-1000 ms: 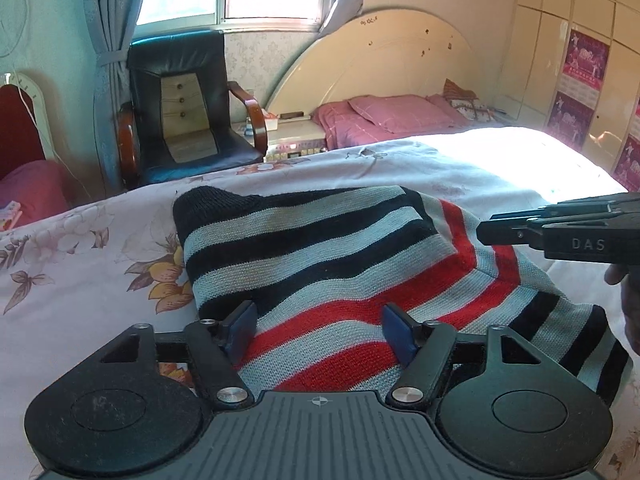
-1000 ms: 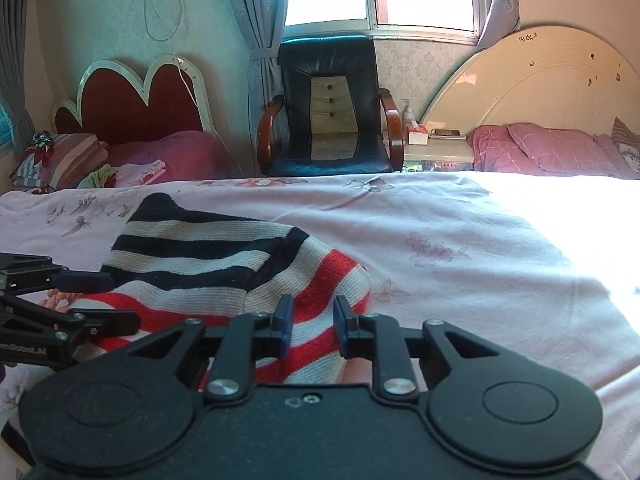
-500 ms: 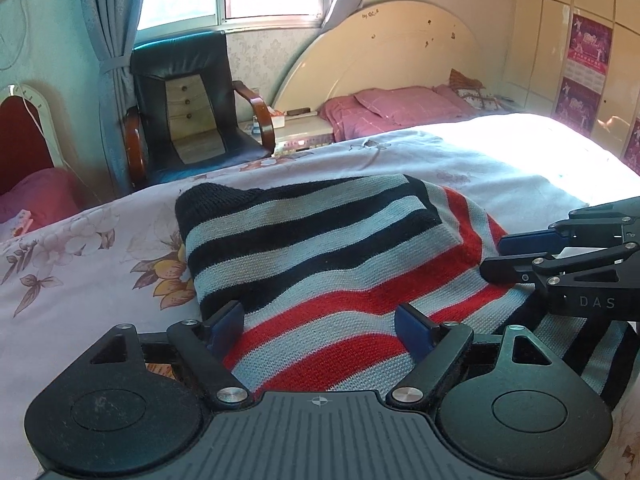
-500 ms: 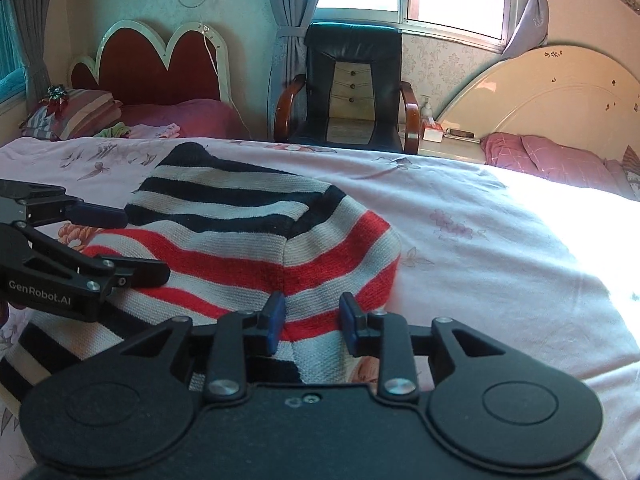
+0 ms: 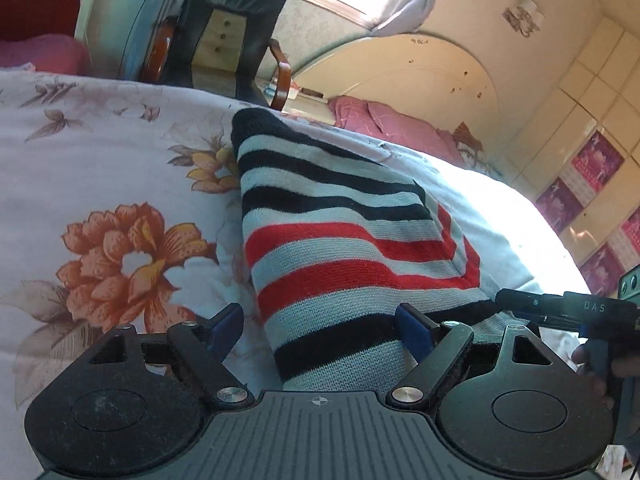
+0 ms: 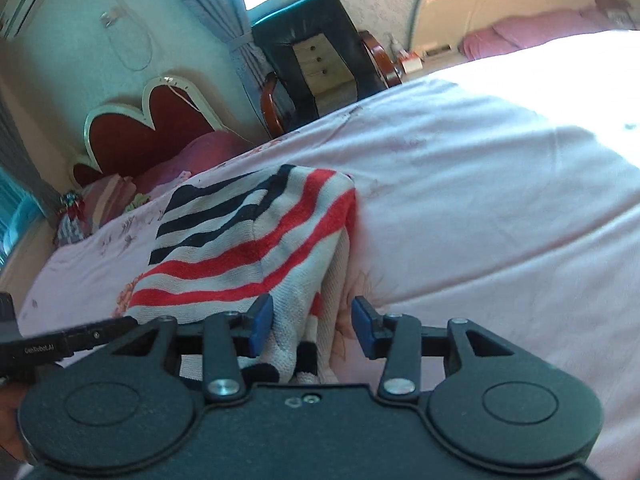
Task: Fold small clothes
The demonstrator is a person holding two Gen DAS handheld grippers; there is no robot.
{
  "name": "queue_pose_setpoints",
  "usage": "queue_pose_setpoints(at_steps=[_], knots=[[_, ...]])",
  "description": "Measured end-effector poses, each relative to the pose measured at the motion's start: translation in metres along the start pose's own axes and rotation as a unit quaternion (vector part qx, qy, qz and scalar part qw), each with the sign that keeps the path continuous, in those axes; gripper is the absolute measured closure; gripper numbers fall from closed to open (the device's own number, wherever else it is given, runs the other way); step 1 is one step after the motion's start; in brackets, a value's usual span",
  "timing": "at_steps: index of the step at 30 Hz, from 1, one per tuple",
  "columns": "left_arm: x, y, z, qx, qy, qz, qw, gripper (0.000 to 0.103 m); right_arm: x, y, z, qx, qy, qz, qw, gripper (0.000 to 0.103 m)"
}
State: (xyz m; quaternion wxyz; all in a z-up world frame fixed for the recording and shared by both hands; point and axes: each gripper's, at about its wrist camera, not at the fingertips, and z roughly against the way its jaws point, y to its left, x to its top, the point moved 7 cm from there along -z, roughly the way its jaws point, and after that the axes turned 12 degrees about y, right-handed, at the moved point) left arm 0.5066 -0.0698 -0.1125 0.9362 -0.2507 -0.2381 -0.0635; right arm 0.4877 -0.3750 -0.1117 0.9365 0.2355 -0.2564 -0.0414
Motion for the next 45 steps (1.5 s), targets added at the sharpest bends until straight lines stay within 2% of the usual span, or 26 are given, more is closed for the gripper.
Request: queue_pose_setpoints(at_steps=[6,9,10,12,13,16,17,18,20,25,27,31,32,34,36,38,40,41,45], knots=[[-0.002,-0.005,-0.005,-0.033,0.022,0.014,0.9991,0.021,-0.005,-0.011,-0.002,0.065,0.013,-0.053,0.996,0.057],[-0.006,-0.004,-0.009,-0.040,0.033,0.014,0.9986,0.021,-0.007,-0.003,0.000,0.101,0.020,-0.042,0.994,0.051],[-0.008,-0.002,-0.011,-0.037,0.038,0.016,0.9985,0.021,-0.007,-0.001,-0.002,0.096,0.022,-0.033,0.995,0.051],[-0.009,-0.001,-0.012,-0.036,0.041,0.017,0.9984,0.021,-0.009,-0.009,-0.015,0.048,0.042,-0.032,0.997,0.052],[-0.008,-0.002,-0.012,-0.030,0.041,0.014,0.9986,0.021,-0.010,-0.013,-0.020,0.042,0.051,-0.040,0.997,0.052],[-0.005,-0.005,-0.006,-0.028,0.036,0.012,0.9989,0.021,-0.007,-0.016,-0.011,0.064,0.035,-0.066,0.995,0.050],[-0.004,-0.002,-0.006,-0.037,0.036,0.021,0.9984,0.021,-0.006,-0.017,-0.007,0.072,0.026,-0.068,0.995,0.049],[-0.004,0.001,-0.007,-0.049,0.037,0.032,0.9976,0.021,-0.003,-0.020,-0.006,0.085,0.023,-0.075,0.993,0.042],[-0.007,0.010,-0.010,-0.079,0.042,0.062,0.9941,0.021,0.001,-0.027,-0.008,0.119,0.028,-0.099,0.988,0.035],[-0.007,0.019,-0.017,-0.125,0.043,0.106,0.9856,0.022,0.002,-0.036,-0.031,0.171,0.078,-0.107,0.976,0.036],[-0.006,0.021,-0.022,-0.145,0.046,0.115,0.9817,0.022,0.003,-0.034,-0.037,0.202,0.097,-0.110,0.968,0.042],[0.001,0.024,-0.031,-0.172,0.046,0.125,0.9760,0.024,0.007,-0.025,-0.048,0.217,0.128,-0.092,0.963,0.049],[0.003,0.025,-0.033,-0.167,0.047,0.125,0.9768,0.032,0.009,-0.022,-0.051,0.217,0.131,-0.090,0.963,0.051],[0.005,0.022,-0.038,-0.160,0.047,0.122,0.9784,0.034,0.010,-0.018,-0.052,0.221,0.130,-0.089,0.963,0.051],[0.009,0.014,-0.041,-0.140,0.049,0.105,0.9833,0.034,0.009,-0.010,-0.052,0.210,0.121,-0.075,0.967,0.051],[0.012,0.004,-0.044,-0.112,0.051,0.079,0.9893,0.033,0.007,-0.003,-0.050,0.191,0.111,-0.051,0.974,0.052],[0.015,-0.006,-0.047,-0.090,0.049,0.057,0.9931,0.034,0.006,0.003,-0.048,0.171,0.105,-0.035,0.979,0.057],[0.016,-0.011,-0.048,-0.087,0.047,0.050,0.9939,0.039,0.006,0.005,-0.047,0.156,0.100,-0.025,0.982,0.060],[0.017,-0.018,-0.047,-0.080,0.033,0.043,0.9953,0.045,0.003,0.019,-0.042,0.112,0.084,0.018,0.990,0.067]])
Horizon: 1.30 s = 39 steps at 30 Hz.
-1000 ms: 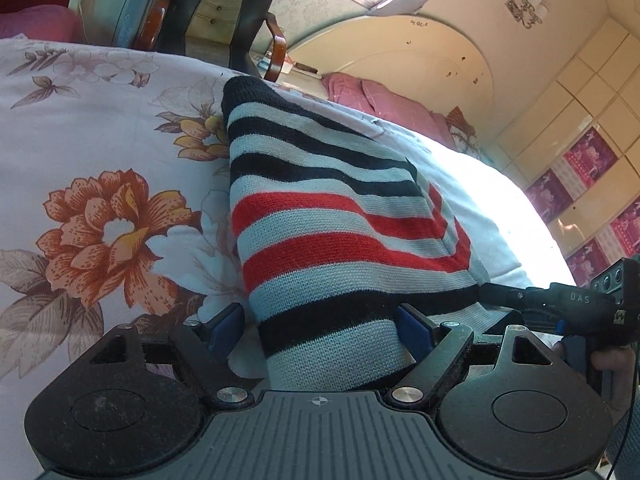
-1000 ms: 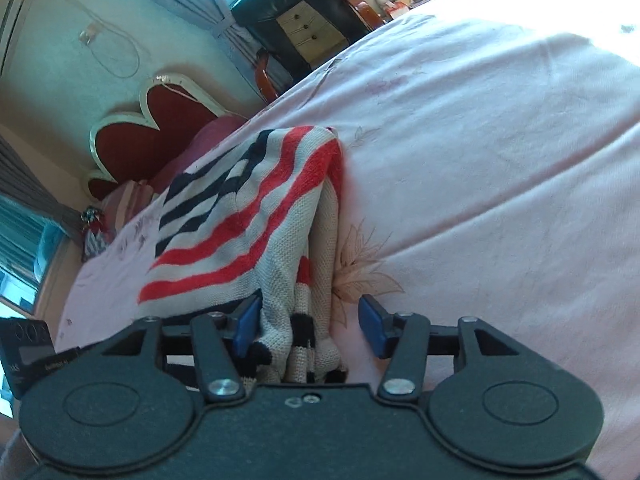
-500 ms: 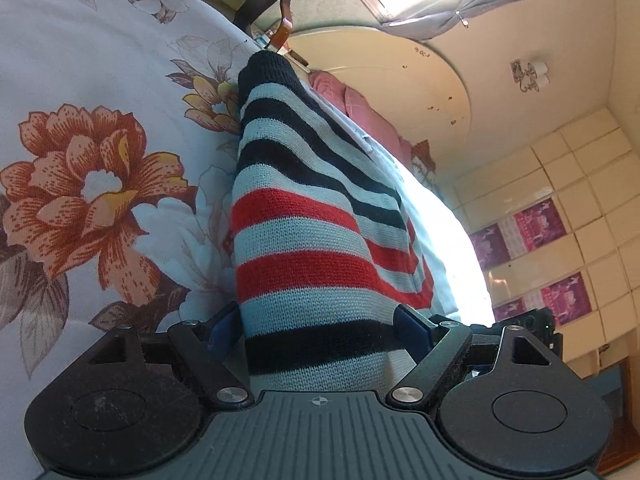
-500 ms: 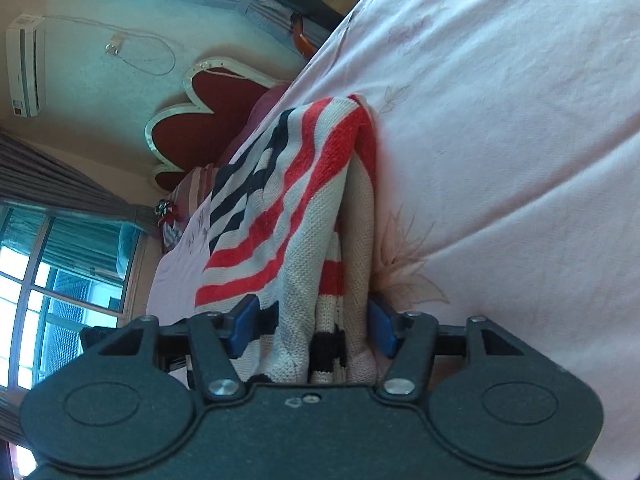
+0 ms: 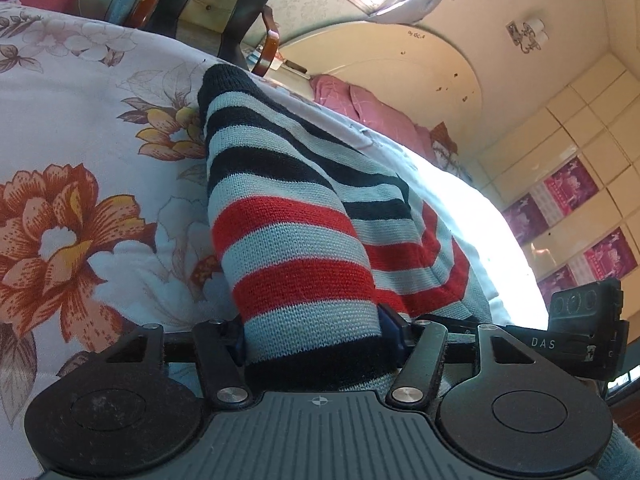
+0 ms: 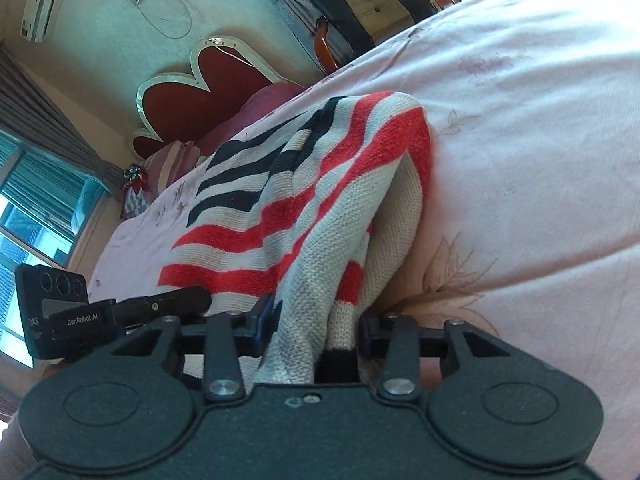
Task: Fold small clothes
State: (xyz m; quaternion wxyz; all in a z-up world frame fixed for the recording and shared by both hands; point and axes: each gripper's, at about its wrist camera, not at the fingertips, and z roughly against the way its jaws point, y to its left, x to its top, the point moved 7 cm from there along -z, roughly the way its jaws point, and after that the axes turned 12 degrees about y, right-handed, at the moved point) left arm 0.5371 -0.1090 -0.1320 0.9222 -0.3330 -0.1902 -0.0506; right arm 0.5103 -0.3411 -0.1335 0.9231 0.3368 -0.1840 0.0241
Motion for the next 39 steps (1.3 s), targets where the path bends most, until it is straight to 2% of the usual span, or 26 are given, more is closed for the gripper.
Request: queue_pose_setpoints(at_steps=[11,16,24,31,39], knots=[[0.006,-0.026,0.036,-0.008,-0.021,-0.029,0.9993,0.050,-0.007,0.040,0.026,-0.026,-0.031,0.049,0.998,0.070],[-0.005,-0.033,0.065,-0.016,-0.031,-0.041,0.9985,0.050,-0.020,0.060,0.042,-0.037,-0.043,0.060,0.997,0.070],[-0.024,-0.034,0.122,-0.015,-0.056,-0.053,0.9969,0.050,-0.026,0.118,0.048,-0.048,-0.061,0.082,0.994,0.070],[-0.051,-0.003,0.183,0.001,-0.074,-0.049,0.9961,0.050,-0.042,0.175,0.028,-0.045,-0.062,0.115,0.990,0.070],[-0.085,0.070,0.235,0.035,-0.079,-0.034,0.9957,0.050,-0.063,0.234,-0.034,-0.031,-0.049,0.122,0.991,0.070]])
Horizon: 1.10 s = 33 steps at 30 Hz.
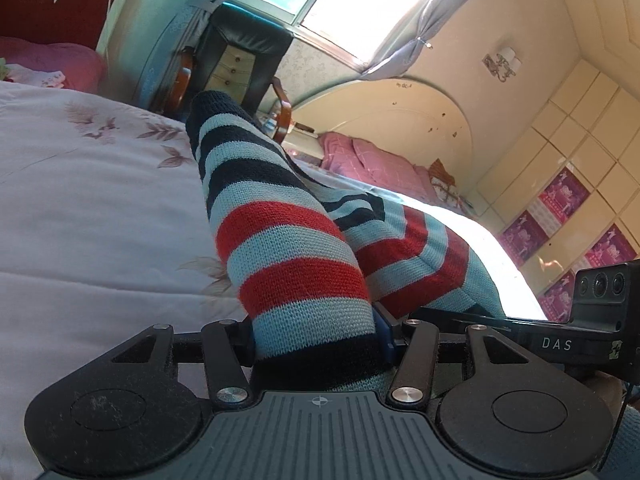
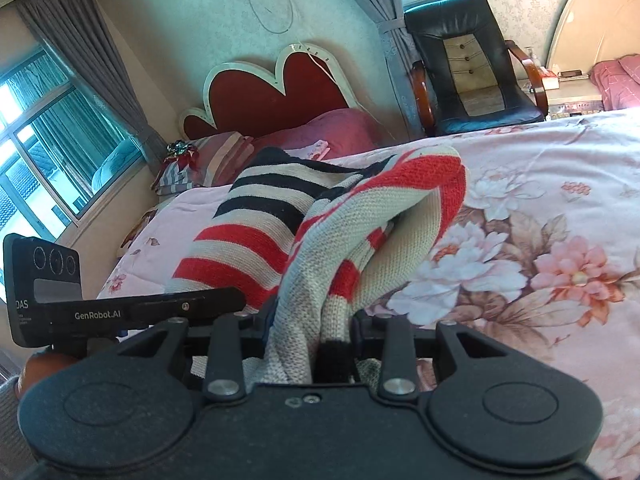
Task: Fold small clothes
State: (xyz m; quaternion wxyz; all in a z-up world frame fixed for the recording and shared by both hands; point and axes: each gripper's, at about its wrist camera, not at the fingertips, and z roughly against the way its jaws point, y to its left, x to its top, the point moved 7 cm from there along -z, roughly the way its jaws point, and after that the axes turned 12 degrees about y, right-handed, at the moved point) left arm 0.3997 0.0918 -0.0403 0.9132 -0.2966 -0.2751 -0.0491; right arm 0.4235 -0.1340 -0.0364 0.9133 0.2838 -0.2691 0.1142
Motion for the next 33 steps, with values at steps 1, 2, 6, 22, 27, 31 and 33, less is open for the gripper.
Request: queue_pose_setpoints(at_steps=[1,2,6,22,27,31,33], knots=[[-0.005,0.012,0.005,0.004,0.000,0.005,1.0000,0.050,-0.002,0.006,-0.009,0.003,0.003,0.001,1.000,0.070],[-0.010,0.021,0.009,0.007,0.000,0.011,0.9999,0.050,-0.007,0.013,-0.018,0.007,0.008,0.001,1.000,0.070],[-0.033,0.062,0.024,0.013,-0.005,0.037,0.9992,0.050,-0.023,0.038,-0.049,0.025,0.027,0.006,0.999,0.070],[-0.078,0.119,0.017,0.063,-0.022,0.061,0.9959,0.031,-0.064,0.004,-0.106,0.075,0.084,-0.114,0.987,0.064],[-0.069,0.108,0.066,0.110,-0.075,0.018,0.9909,0.027,-0.043,0.012,-0.052,-0.011,0.007,-0.034,0.999,0.064],[-0.058,0.077,0.055,0.097,-0.065,-0.033,0.9926,0.027,-0.025,0.034,-0.054,-0.011,0.004,0.021,1.000,0.077],[-0.062,0.070,0.036,0.111,-0.032,-0.050,0.9920,0.027,-0.026,0.040,-0.070,-0.028,0.032,0.046,0.998,0.085]])
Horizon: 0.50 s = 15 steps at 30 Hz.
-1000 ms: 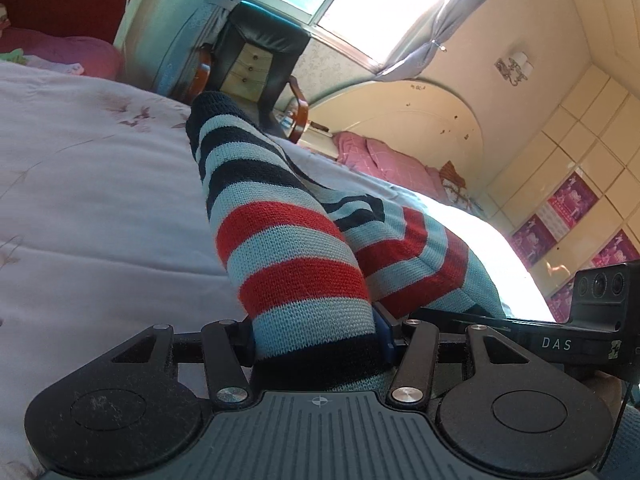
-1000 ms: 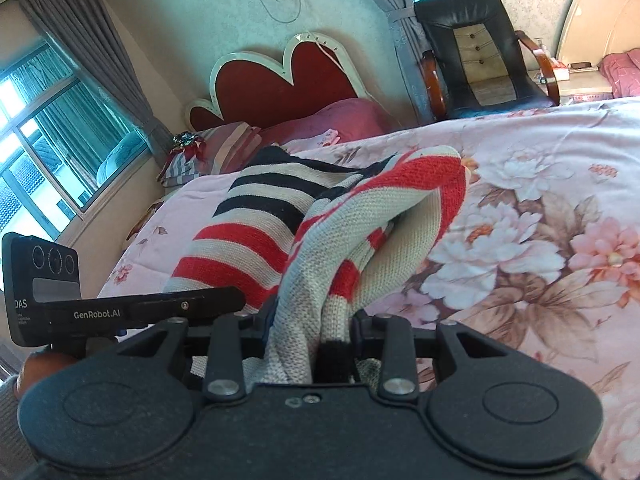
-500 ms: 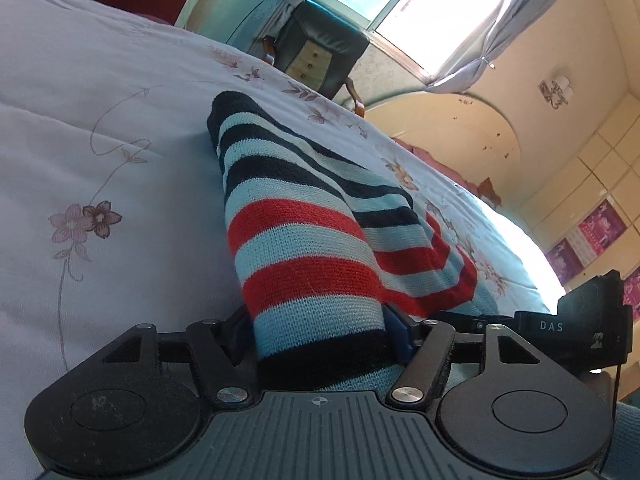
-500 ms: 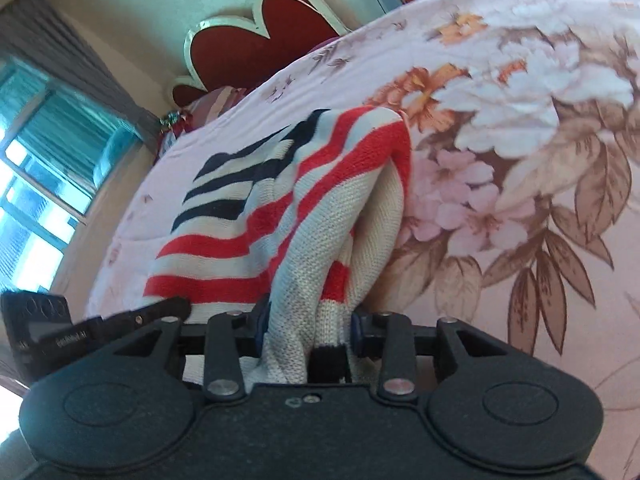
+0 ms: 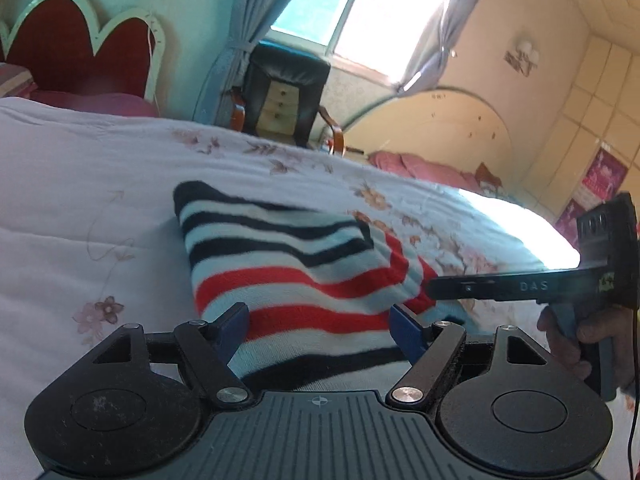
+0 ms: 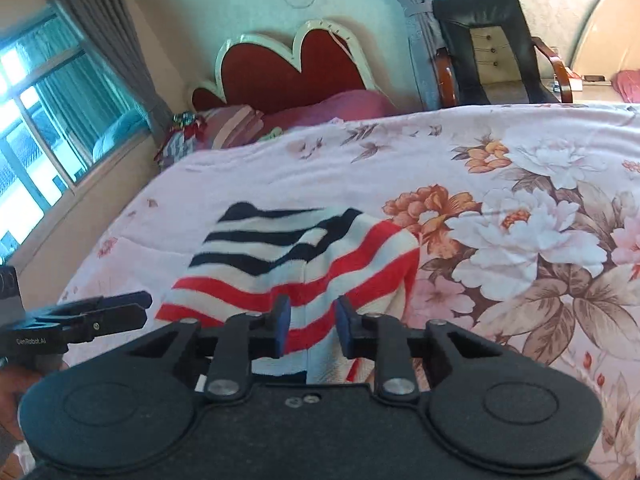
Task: Fold small clothes
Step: 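Lower the folded edge with the right tool and open it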
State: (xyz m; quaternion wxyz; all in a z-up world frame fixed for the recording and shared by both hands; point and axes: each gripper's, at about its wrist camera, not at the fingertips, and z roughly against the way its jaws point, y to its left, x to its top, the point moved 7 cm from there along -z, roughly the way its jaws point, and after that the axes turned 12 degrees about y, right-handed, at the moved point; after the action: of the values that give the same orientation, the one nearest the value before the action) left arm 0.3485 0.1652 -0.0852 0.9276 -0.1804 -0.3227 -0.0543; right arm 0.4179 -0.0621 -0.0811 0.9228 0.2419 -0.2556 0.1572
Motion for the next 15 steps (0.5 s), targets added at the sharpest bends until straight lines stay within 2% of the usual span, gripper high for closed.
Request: queue_pose_setpoints(at_steps=[1,3,5,7,9,12,15], knots=[[-0.006,-0.004,-0.009,0.017,0.022,-0.012,0.9995,0.027,-0.003,-0.002,-0.009,-0.027,0.017,0.007,0.999,0.086],[-0.011,-0.008,-0.015,0.040,0.027,-0.036,0.9982,0.027,-0.009,-0.013,-0.021,-0.056,0.032,0.009,0.998,0.088],[-0.010,-0.010,-0.010,0.044,0.025,-0.033,0.9982,0.027,-0.011,-0.017,-0.014,-0.053,0.031,-0.003,0.998,0.090],[-0.013,-0.012,0.006,0.031,0.007,-0.021,0.9993,0.027,-0.012,-0.011,0.003,-0.055,0.016,-0.001,0.998,0.086],[-0.023,-0.020,0.025,0.020,-0.008,-0.022,0.9995,0.027,-0.020,0.003,0.027,-0.047,-0.006,0.024,0.999,0.087],[-0.044,-0.039,0.044,0.022,-0.021,-0.040,0.9987,0.027,-0.044,0.026,0.058,-0.034,-0.024,0.071,0.997,0.087],[-0.057,-0.054,0.043,0.026,-0.018,-0.053,0.9981,0.027,-0.065,0.046,0.068,-0.036,-0.029,0.115,0.992,0.088]])
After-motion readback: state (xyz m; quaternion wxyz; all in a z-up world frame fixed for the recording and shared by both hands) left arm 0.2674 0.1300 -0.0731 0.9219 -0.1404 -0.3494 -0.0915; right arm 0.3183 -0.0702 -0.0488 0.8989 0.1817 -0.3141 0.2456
